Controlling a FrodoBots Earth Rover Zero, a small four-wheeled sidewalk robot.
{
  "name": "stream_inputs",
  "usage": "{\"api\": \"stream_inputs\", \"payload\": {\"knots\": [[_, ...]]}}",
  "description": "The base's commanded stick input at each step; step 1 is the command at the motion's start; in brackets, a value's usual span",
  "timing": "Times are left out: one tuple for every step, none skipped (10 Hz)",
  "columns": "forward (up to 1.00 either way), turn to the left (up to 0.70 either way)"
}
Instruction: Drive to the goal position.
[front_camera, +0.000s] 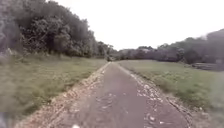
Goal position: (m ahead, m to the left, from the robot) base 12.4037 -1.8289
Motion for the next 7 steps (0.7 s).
{"api": "stream_inputs", "payload": {"knots": [[0.7, 0.0], [0.7, 0.0], [0.7, 0.0], [0.7, 0.0], [0.7, 0.0], [0.7, 0.0], [0.7, 0.0]]}}
